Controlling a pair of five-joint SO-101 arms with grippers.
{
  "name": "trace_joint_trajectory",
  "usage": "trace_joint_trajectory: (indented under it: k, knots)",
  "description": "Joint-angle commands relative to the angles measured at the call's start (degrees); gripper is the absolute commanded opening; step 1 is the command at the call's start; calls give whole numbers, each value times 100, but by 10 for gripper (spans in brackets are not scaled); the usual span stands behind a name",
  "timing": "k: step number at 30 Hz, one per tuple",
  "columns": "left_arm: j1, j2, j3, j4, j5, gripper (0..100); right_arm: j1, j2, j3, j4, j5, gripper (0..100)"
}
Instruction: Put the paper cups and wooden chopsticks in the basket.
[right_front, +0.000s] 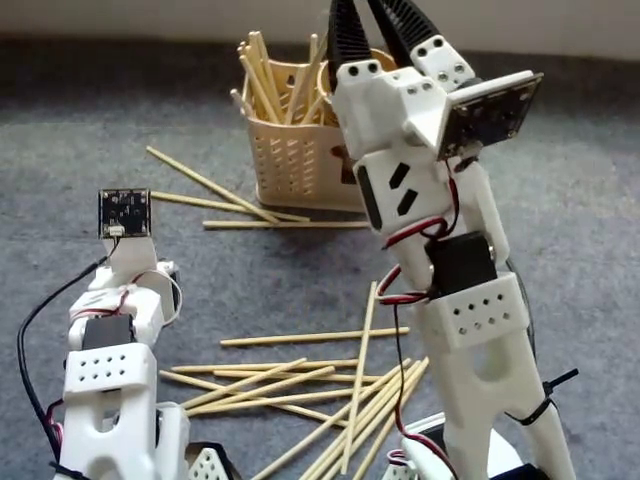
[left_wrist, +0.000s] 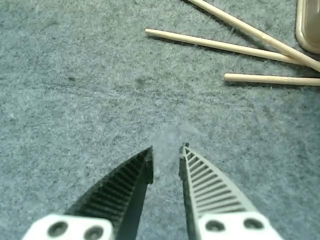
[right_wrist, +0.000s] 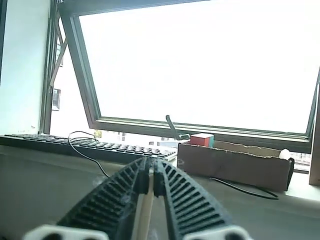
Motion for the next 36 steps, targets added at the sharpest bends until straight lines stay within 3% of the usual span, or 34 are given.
trace_joint_trajectory:
  k: [1,19,26,30,36]
  knots:
    - [-75,-92,-31,-97,-26,105,75,110,31,-145,18,5]
    - [-75,-92,-31,-97,-26,105,48,1437,743,-101,26,11]
    - [-75,-92,-31,-97,-26,105,48,1402,760,-101,9,179]
    - [-75,-92,-31,-97,-26,105,48,1086,769,13,9,187]
    - [-75,-92,-31,-97,-26,105,48,523,778,1033,9,187]
